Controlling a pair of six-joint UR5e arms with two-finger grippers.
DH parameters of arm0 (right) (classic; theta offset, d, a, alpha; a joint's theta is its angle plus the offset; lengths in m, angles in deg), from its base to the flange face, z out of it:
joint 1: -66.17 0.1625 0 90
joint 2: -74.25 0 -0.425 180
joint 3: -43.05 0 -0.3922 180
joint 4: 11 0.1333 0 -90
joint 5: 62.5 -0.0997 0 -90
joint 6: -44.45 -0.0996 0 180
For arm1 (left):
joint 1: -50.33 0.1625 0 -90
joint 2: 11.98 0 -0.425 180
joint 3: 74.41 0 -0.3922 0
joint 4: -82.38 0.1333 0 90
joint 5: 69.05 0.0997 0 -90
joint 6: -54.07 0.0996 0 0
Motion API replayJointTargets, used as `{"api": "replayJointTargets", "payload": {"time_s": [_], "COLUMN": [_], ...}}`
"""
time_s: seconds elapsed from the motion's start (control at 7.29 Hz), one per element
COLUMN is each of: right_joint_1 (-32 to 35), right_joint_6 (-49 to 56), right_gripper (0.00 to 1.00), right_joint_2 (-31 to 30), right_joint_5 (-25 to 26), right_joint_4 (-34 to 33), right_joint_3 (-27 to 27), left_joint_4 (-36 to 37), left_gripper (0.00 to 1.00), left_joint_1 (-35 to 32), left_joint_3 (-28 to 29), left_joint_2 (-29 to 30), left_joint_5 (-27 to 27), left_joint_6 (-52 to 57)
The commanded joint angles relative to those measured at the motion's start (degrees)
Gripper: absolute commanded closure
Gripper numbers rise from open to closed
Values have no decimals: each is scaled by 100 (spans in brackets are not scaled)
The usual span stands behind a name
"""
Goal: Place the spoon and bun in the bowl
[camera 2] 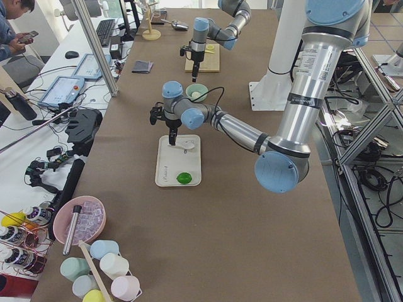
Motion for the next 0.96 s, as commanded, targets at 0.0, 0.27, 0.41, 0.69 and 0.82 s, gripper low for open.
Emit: {"api": "replayJointTargets", "payload": {"time_s": [0.0, 0.27, 0.41, 0.69, 0.82], "right_joint_1": [455, 501, 509, 527, 544], "right_joint_6": [601, 684, 684, 684, 684], "right_gripper": [0, 0, 0, 0, 0], "right_joint_2": [-931, -1234, -1278, -1375, -1384], "right_joint_5": [-494, -523, -523, -523, -523], "right_joint_4": [-27, -44, -44, -44, -44], "right_joint_3": [-765, -1074, -1101, -1216, -1216], "left_joint_4": [-63, -63, -106, -115, -124], "left_gripper": [18, 36, 38, 42, 42], "left_joint_1": [479, 577, 577, 577, 577], "left_joint_3": [528, 645, 732, 777, 785], "left_joint_2": [354, 453, 444, 444, 470], "left_joint_5": [471, 534, 534, 525, 525], "left_joint_6": [-102, -15, 316, 654, 654]}}
